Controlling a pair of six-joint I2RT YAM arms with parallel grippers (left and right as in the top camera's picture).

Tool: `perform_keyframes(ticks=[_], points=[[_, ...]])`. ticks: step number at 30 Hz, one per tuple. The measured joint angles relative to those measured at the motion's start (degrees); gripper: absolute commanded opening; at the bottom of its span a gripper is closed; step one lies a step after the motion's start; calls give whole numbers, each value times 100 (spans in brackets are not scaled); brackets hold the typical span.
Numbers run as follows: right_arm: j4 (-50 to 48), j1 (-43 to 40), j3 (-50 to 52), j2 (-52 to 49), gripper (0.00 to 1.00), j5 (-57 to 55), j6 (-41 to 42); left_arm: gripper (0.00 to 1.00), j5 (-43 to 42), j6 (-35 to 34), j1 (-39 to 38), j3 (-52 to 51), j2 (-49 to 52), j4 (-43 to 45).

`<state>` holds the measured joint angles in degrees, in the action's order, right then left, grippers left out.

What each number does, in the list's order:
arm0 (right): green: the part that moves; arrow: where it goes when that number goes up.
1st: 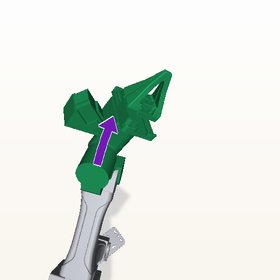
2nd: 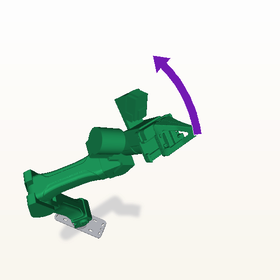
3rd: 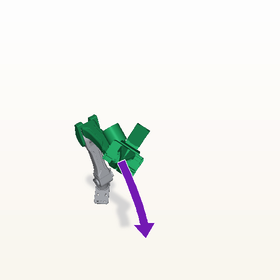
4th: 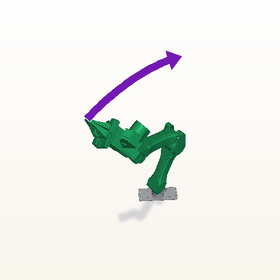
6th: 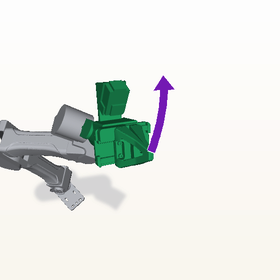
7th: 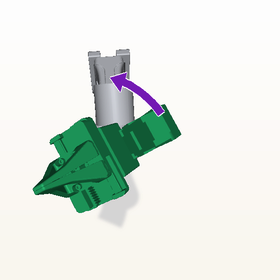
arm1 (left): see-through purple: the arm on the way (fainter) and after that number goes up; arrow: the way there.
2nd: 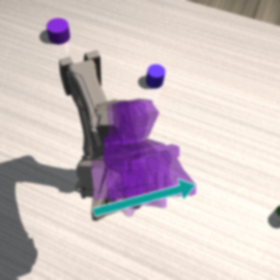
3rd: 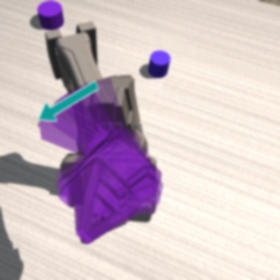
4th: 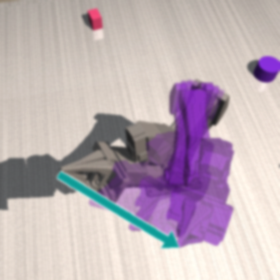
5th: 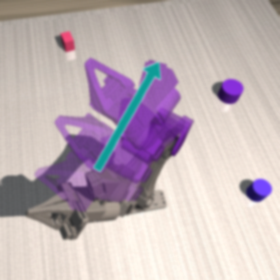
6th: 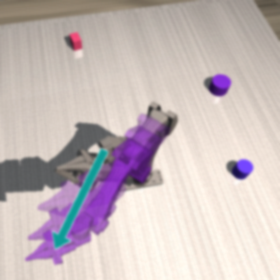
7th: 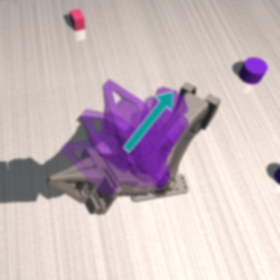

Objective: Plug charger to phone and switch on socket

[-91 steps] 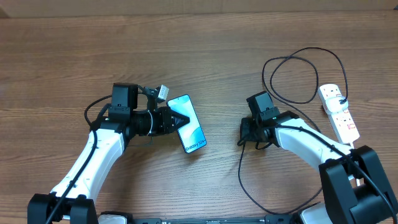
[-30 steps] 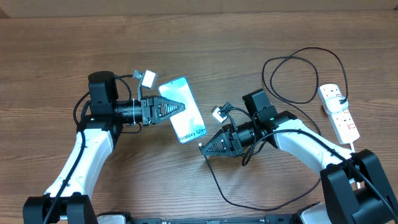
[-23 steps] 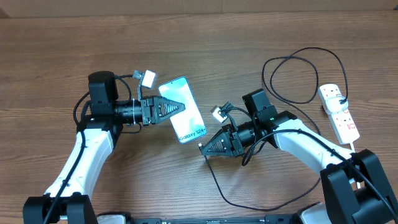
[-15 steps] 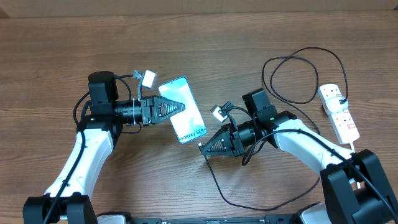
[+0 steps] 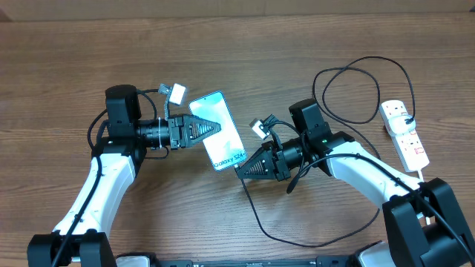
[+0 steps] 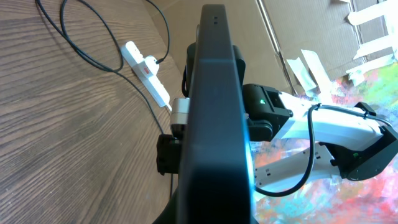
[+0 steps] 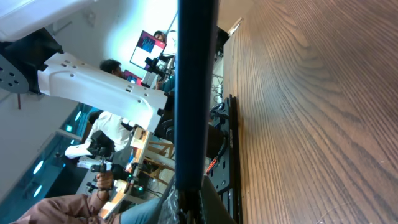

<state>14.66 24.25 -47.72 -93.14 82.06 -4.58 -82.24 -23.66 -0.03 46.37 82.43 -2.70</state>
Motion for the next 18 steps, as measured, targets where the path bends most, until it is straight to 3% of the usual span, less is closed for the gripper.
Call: perform_keyframes(ticks=[12, 18], points=[[-9, 472, 0, 0, 4, -874, 293, 4, 17, -42, 4, 0, 0, -22], [68, 472, 0, 4, 4, -1443, 328, 4, 341, -81, 0, 0, 0, -533]])
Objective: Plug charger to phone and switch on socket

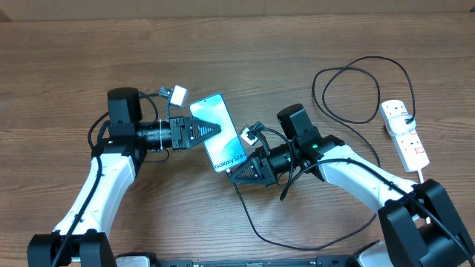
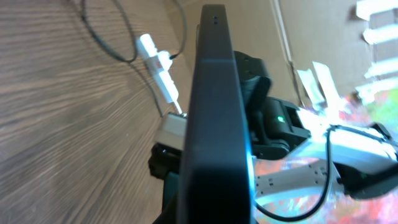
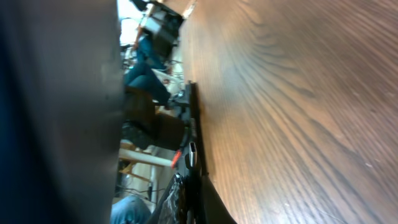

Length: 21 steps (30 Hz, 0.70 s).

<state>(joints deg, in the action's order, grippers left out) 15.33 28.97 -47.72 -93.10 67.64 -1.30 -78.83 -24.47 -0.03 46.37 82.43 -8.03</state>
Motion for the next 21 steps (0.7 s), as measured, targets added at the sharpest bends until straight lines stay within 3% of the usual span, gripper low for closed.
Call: perform_keyframes(ticks=[9, 21], points=[[380, -11, -2, 138, 4, -487, -15, 4, 151, -39, 4, 0, 11, -144], [1274, -212, -7, 1497, 4, -837, -142, 4, -61, -114, 55, 0, 15, 26]])
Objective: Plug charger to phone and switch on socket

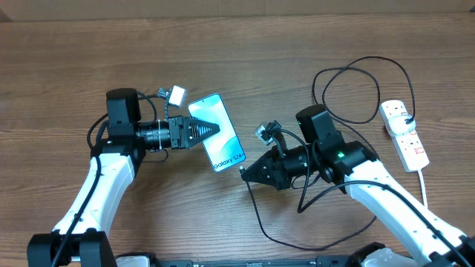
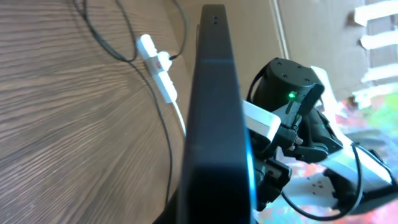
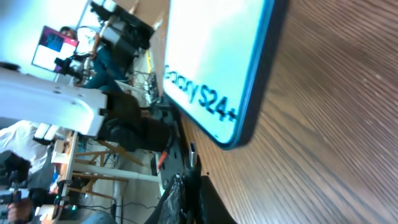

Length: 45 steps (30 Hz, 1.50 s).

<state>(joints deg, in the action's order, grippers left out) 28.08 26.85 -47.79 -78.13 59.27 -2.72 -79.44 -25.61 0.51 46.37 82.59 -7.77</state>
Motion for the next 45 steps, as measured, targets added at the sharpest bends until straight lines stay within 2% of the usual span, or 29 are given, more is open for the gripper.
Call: perform_keyframes(ticks=[10, 23, 35, 45], points=[[-42, 240, -4, 28, 4, 175, -26, 4, -546, -90, 0, 0, 0, 382], [-446, 240, -4, 26, 4, 365, -24, 4, -608, -109, 0, 0, 0, 396], [-476, 199, -4, -317, 4, 1088, -24, 4, -634, -107, 0, 0, 0, 476], [-739, 168, -4, -317, 4, 964, 164, 4, -654, -107, 0, 0, 0, 481]])
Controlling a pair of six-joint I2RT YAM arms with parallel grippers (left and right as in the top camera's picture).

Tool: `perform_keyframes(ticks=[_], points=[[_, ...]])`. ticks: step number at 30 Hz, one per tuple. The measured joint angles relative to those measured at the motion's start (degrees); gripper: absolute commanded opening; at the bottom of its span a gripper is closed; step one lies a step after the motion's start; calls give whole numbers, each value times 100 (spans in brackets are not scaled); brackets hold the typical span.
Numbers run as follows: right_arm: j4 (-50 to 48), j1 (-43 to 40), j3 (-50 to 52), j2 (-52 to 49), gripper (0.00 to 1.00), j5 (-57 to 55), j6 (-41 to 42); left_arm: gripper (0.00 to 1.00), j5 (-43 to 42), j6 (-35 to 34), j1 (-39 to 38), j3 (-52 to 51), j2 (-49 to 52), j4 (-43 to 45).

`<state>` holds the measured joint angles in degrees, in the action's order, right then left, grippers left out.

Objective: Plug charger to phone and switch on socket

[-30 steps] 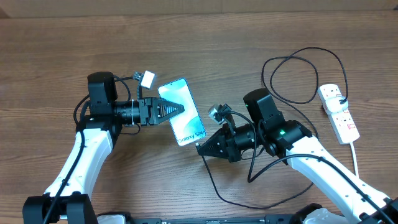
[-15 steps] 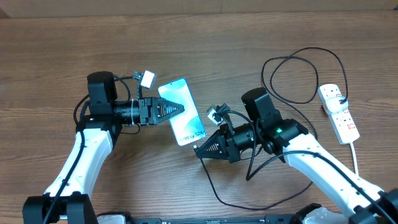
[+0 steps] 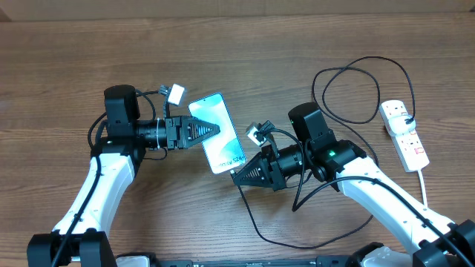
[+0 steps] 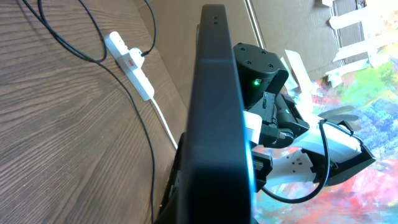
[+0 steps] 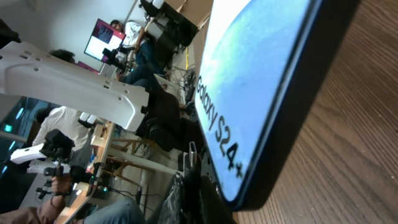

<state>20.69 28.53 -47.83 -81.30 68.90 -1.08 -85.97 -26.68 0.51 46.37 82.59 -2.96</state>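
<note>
A phone with a lit "Galaxy S24+" screen is held off the table, with my left gripper shut on its upper end. It is seen edge-on in the left wrist view. My right gripper is shut on the charger plug, just below the phone's bottom corner. The plug's metal tip lies beside that corner. The port is hidden. The black cable trails from the plug round to the white socket strip at the right.
The cable makes a wide loop behind the right arm and another curve near the table's front edge. The socket strip lies near the right table edge. A cardboard wall stands beyond the table's far side.
My right gripper, still holding the plug, has moved left from a spot clear of the phone to just under its bottom corner. The left gripper and phone have barely shifted.
My left gripper has held the phone up at every moment. The right gripper held the plug at the phone's bottom edge, then was pressed closer under it. It then stood off to the right, and now it is back at the bottom corner.
</note>
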Motion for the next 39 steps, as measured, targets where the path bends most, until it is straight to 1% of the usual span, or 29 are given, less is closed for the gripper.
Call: perform_keyframes(ticks=[12, 27, 39], points=[[-17, 0, 0, 0, 4, -79, 111, 4, -192, 0, 0, 0, 0, 144], [-129, 0, 0, -11, 4, -74, 111, 4, -190, 0, 0, 0, 0, 173], [-334, 0, 0, -365, 4, -24, 260, 4, -195, 2, 11, 0, 4, 173]])
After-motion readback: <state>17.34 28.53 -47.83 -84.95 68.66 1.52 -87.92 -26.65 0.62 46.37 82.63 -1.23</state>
